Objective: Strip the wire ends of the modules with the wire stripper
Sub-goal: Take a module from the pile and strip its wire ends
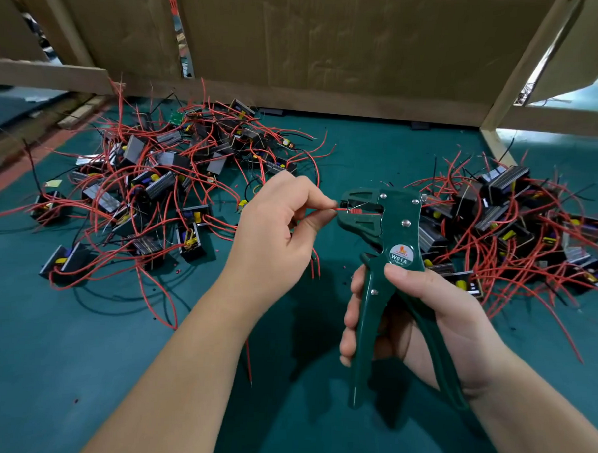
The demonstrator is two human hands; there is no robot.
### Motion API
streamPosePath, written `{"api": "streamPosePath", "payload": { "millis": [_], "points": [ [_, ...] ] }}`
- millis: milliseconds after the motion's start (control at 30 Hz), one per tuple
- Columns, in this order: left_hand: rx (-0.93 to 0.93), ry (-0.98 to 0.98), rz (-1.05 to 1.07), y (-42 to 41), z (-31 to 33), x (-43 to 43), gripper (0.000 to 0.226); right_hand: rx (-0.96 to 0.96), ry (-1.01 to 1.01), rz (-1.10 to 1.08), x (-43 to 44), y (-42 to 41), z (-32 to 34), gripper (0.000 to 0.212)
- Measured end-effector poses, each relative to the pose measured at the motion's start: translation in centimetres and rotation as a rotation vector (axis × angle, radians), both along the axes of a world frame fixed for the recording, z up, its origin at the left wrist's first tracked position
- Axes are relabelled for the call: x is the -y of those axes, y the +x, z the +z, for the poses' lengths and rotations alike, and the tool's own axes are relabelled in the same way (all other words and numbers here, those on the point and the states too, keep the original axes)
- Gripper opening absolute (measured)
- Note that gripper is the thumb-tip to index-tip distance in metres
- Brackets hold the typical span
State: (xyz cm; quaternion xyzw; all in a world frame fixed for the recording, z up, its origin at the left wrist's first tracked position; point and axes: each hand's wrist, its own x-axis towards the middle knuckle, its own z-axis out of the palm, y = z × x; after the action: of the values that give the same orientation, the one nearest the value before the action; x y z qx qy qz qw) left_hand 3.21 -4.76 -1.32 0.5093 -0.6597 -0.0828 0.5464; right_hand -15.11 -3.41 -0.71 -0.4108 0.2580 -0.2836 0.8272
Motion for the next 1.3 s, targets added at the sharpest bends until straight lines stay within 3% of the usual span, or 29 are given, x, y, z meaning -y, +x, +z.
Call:
{"api": "streamPosePath", "payload": {
  "millis": [400, 533, 700, 833, 933, 1033, 1133, 1300],
  "points": [
    [0.045, -0.004, -0.064, 0.5, 0.2, 0.0, 0.008, -0.083, -0.019, 0.014, 0.1, -0.3, -0.1, 0.051],
    [0.044, -0.008, -0.055, 0.4, 0.1, -0.2, 0.006, -0.122, -0.016, -0.016, 0.1, -0.3, 0.0, 0.035],
    [0.032, 0.022, -0.006, 0.3, 0.3, -0.2, 0.005, -0.141, -0.009, -0.069, -0.1, 0.0, 0.0, 0.036],
    [0.164, 0.191, -0.033, 0.7, 0.0, -0.1, 0.024, -0.162, -0.002, -0.148, -0.2, 0.3, -0.1, 0.039],
    [0.282, 0.217, -0.063, 1.1, -0.2, 0.1, 0.007, -0.202, -0.005, -0.233, -0.2, 0.5, -0.2, 0.037],
    [0.299, 0.274, -0.067, 1.3, -0.4, 0.2, 0.004, -0.193, 0.012, -0.259, 0.0, 0.4, -0.2, 0.042],
    [0.114, 0.337, -0.045, 1.1, -0.6, 0.2, 0.005, -0.025, 0.051, -0.223, 0.3, 0.2, -0.1, 0.041],
    [-0.654, 0.381, -0.123, 0.6, 0.6, 0.2, 0.011, 0.045, 0.125, -0.248, 0.6, 0.2, 0.0, 0.039]
  ]
}}
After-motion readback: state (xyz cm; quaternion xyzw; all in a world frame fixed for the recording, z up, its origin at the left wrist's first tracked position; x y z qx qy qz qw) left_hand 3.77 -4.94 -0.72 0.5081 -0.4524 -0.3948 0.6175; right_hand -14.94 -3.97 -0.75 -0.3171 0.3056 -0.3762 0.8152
